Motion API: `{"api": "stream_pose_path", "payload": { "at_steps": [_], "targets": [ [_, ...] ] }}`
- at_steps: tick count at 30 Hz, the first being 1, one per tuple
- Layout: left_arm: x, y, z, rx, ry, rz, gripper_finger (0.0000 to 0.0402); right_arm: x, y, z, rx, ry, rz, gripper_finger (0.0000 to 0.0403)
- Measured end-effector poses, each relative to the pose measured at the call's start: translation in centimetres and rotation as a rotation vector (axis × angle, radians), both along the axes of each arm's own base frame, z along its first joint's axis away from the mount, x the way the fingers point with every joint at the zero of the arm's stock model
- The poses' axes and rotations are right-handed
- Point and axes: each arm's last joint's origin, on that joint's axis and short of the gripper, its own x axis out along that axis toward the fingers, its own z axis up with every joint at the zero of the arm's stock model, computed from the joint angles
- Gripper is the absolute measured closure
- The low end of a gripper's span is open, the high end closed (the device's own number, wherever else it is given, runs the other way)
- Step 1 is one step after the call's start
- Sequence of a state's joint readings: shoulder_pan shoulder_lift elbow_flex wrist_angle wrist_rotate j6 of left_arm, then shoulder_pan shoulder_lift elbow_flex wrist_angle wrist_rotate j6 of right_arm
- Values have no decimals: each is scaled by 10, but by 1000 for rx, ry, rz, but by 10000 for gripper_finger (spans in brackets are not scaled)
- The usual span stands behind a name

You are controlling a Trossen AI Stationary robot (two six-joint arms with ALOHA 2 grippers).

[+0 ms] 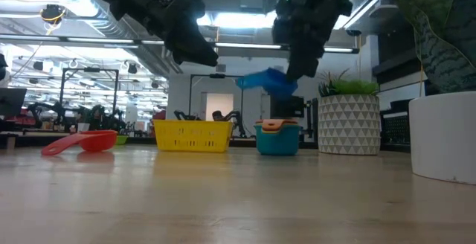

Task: Nest measuring cups in basket
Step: Stack the blue measuring cup into the orange measuring cup

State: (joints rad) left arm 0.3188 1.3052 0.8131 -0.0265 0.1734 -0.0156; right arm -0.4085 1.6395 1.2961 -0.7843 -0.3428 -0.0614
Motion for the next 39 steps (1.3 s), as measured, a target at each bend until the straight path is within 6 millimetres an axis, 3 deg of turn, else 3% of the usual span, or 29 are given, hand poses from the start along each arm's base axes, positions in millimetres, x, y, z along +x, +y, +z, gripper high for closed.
{"api": "stream_pose_path", "payload": {
  "at_steps": [11, 17, 27, 39],
  "targets": [
    [3, -10, 0, 0, 1, -39, 279, 9, -9, -26, 34, 76, -14, 367],
    [4, -14, 0, 1, 2, -54, 279, 9, -10, -28, 32, 83, -19, 363],
    [4, -14, 0, 2, 2, -55, 279, 8, -10, -28, 31, 86, -21, 319],
    [8, -19, -4, -2, 18, -73, 279, 9, -11, -28, 18, 84, -25, 316]
  ]
}}
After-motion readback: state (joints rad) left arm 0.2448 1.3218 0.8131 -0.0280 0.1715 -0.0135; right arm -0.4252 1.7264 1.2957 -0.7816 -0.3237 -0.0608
